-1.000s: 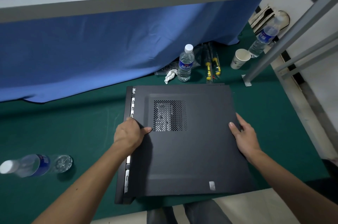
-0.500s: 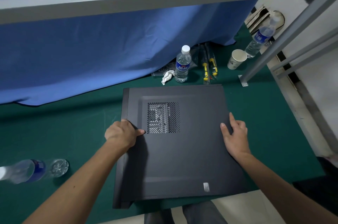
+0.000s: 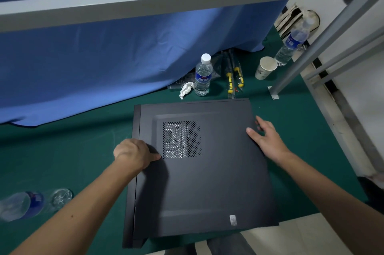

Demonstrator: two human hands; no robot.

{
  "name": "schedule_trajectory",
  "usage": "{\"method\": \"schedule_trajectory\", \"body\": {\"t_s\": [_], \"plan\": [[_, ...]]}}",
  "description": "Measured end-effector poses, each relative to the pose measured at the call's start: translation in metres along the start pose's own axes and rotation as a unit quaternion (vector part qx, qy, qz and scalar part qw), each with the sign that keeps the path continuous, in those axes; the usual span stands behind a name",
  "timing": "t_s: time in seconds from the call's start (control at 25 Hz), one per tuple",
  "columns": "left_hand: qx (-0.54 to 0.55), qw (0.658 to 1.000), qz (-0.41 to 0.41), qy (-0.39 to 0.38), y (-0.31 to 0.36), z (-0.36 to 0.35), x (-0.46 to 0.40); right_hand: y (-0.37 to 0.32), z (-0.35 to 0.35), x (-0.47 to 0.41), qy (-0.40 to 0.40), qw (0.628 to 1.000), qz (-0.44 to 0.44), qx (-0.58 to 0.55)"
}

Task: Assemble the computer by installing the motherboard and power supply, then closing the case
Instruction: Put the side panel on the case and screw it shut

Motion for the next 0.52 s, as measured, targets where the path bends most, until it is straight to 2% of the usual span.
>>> {"method": "schedule_trajectory", "body": {"t_s": [0.08,0.2,0.28,0.4,0.44,0.52], "plan": [[0.029,0.999,-0.025,-0.019,-0.003,0.003,-0.007,-0.008,-0.001,-0.011,-0.018,1.000,-0.003,-0.009],[0.158,0.985,-0.051,-0.057,-0.026,0.007,-0.024,-0.008,-0.005,-0.015,-0.011,1.000,-0.007,-0.025],[0.216,0.976,-0.028,-0.029,-0.050,0.016,-0.038,-0.004,-0.008,-0.013,-0.007,0.999,-0.003,-0.036],[0.243,0.970,0.001,-0.013,-0.063,0.019,-0.049,-0.004,-0.008,-0.013,0.008,0.999,0.000,-0.049],[0.274,0.962,0.005,0.010,-0.063,0.017,-0.053,-0.004,-0.008,-0.013,0.008,0.998,0.002,-0.061],[0.418,0.908,0.015,0.012,-0.056,0.010,-0.058,-0.005,-0.011,-0.014,0.001,0.996,0.002,-0.084]]}}
Point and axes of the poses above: each hand's wrist, its own x-axis away from the middle knuckle, its own z-axis out of the back of the hand, y = z × x, the point moved 6 cm from there along -x, towards the middle knuckle, and after that the axes turned 1 degree about x, right-handed, at the moved point
